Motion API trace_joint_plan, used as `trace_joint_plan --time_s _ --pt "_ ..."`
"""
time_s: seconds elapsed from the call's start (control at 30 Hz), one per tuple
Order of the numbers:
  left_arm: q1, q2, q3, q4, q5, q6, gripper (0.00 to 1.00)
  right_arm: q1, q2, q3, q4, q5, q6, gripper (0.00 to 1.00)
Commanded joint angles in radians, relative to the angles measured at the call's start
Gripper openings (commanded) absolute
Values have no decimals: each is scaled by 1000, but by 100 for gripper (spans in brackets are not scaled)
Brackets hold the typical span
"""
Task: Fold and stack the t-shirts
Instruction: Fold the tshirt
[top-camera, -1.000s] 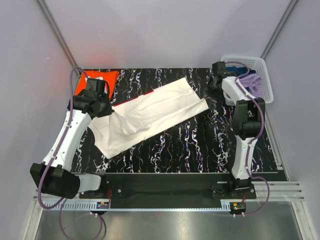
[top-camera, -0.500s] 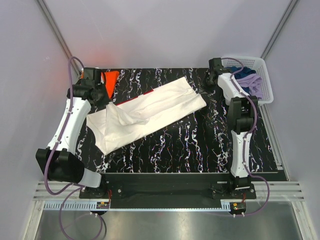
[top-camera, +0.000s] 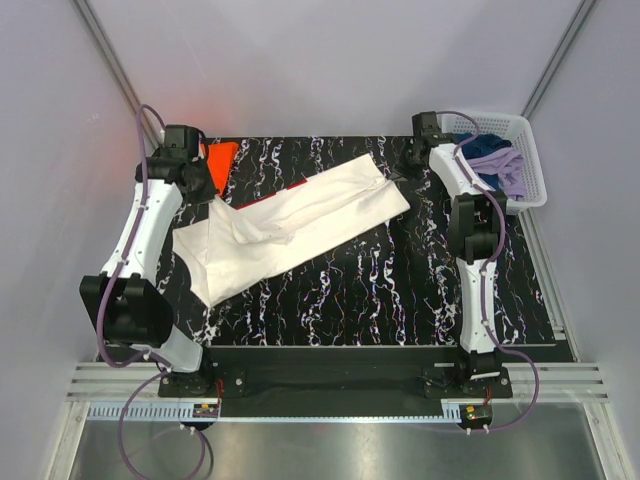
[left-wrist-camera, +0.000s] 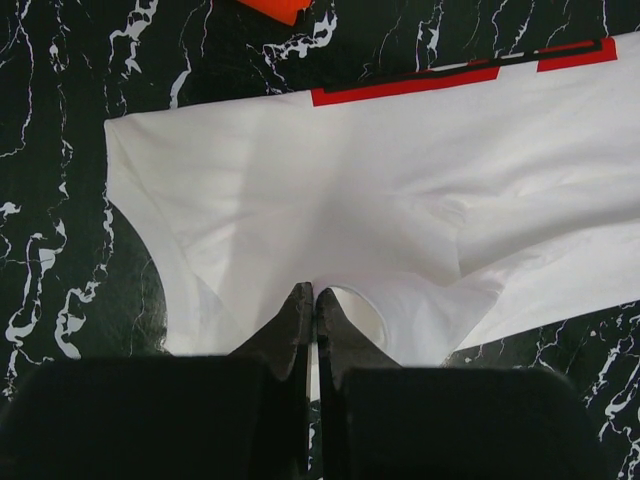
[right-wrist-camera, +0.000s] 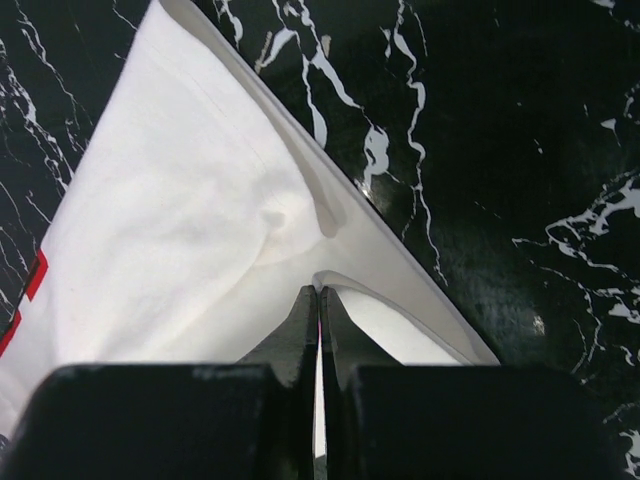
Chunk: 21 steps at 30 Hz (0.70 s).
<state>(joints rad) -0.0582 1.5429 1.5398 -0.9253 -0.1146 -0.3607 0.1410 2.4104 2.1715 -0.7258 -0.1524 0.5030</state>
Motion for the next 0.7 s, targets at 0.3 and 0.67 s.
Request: trace_joint_plan --time_s 0.3,0.67 --pt "38 86 98 49 24 43 0 11 84 149 25 -27 42 0" --pt "58 140 129 62 23 57 0 12 124 194 34 -1 51 0"
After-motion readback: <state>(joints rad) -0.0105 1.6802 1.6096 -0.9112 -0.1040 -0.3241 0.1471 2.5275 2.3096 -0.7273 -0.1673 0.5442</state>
